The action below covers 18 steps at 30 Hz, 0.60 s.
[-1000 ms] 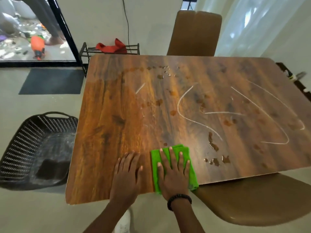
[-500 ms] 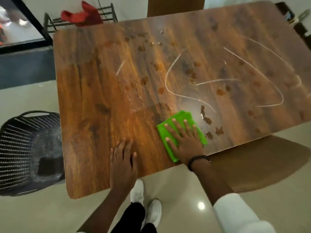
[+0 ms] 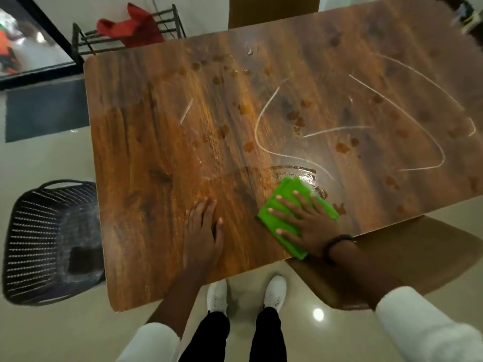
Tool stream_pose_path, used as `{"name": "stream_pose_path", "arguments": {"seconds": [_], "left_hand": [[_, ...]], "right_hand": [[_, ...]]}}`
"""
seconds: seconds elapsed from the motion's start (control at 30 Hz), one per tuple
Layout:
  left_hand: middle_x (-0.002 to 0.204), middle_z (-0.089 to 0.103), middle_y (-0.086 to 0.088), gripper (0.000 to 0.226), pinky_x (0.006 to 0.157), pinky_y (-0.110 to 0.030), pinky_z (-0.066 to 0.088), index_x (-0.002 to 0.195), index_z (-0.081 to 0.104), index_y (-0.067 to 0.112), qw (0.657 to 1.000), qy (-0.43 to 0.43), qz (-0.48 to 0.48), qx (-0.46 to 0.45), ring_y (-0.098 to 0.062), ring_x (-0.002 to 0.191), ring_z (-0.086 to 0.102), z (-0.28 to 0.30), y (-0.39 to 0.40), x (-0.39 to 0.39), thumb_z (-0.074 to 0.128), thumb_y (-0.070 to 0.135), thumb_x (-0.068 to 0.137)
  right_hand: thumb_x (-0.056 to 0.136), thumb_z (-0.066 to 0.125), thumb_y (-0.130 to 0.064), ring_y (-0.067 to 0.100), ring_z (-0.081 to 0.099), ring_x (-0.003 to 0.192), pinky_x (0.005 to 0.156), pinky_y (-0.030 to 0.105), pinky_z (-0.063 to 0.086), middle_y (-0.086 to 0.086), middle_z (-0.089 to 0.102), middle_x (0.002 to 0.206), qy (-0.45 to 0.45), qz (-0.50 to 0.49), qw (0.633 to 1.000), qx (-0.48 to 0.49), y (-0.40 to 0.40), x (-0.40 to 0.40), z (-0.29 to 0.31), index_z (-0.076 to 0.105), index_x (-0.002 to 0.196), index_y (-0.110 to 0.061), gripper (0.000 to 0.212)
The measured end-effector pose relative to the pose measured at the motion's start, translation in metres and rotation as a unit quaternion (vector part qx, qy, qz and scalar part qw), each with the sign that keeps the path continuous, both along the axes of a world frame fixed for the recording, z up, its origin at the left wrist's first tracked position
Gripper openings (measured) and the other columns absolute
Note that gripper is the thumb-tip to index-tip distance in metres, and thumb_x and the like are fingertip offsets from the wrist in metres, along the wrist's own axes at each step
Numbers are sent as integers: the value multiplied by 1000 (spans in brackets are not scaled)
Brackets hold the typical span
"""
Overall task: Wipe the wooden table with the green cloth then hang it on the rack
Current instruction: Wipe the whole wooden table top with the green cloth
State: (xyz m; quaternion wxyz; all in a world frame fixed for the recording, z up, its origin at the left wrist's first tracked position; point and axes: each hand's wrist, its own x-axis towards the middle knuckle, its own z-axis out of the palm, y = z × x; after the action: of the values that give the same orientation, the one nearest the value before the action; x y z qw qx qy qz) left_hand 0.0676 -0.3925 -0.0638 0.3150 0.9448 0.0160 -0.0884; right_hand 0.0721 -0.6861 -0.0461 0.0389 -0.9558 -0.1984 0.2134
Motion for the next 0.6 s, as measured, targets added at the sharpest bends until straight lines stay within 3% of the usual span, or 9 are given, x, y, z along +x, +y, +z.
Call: {"name": "stream_pose_path", "arguments": {"seconds": [0.07, 0.17, 0.23, 0.33, 0.47, 0.53, 0.6], "left_hand": [[157, 23, 5, 55, 119, -44, 14, 148, 24, 30, 1000, 14, 18, 11, -21, 145, 21, 2, -3, 1, 32, 49, 98], [157, 24, 6, 55, 119, -48, 19, 148, 24, 33, 1000, 2, 28, 12, -18, 145, 21, -2, -4, 3, 35, 50, 97], [156, 25, 6, 54, 118, -49, 22, 147, 26, 33, 999, -8, 31, 11, -15, 145, 21, -8, -2, 3, 40, 46, 96], [156, 26, 5, 55, 117, -49, 24, 148, 27, 32, 999, -18, 29, 27, -14, 145, 20, -11, -5, 2, 43, 42, 97], [156, 27, 0, 54, 118, -51, 21, 149, 27, 28, 997, -31, 41, 57, -18, 146, 19, -8, -20, 2, 39, 40, 98], [157, 26, -1, 53, 120, -48, 15, 149, 27, 27, 996, -26, 44, 68, -21, 147, 18, -2, -36, 8, 37, 40, 98], [158, 25, 0, 52, 120, -46, 13, 149, 26, 27, 997, -28, 14, 75, -20, 147, 16, 2, -56, 15, 36, 39, 100]], "right_hand": [[90, 1, -73, 28, -16, 148, 118, 53, -10, -15, -16, 160, -11, -139, 990, -8, -34, 19, 2, -14, 146, -55, 60], [92, 5, -70, 32, -18, 147, 116, 59, -11, -8, -18, 161, -21, -260, 965, 3, -1, 70, -8, -16, 147, -51, 62], [92, 3, -69, 38, -19, 146, 113, 62, -14, -4, -18, 161, -25, -234, 972, 6, 47, 85, -13, -14, 150, -46, 64], [95, 11, -68, 39, -14, 147, 114, 62, -13, -4, -9, 163, -27, -50, 998, 39, 88, 59, -15, -2, 152, -46, 63], [96, 17, -70, 29, -18, 148, 116, 56, -13, -13, -8, 162, -14, 118, 991, 66, 30, 35, -9, -5, 149, -53, 60], [95, 15, -71, 28, -12, 149, 117, 56, -10, -14, -5, 162, -30, 78, 995, 51, -11, 50, -8, -5, 148, -54, 60], [94, 14, -71, 29, -10, 150, 117, 56, -8, -13, -6, 162, -48, -55, 997, 30, -27, 74, -11, -7, 148, -54, 60]]}}
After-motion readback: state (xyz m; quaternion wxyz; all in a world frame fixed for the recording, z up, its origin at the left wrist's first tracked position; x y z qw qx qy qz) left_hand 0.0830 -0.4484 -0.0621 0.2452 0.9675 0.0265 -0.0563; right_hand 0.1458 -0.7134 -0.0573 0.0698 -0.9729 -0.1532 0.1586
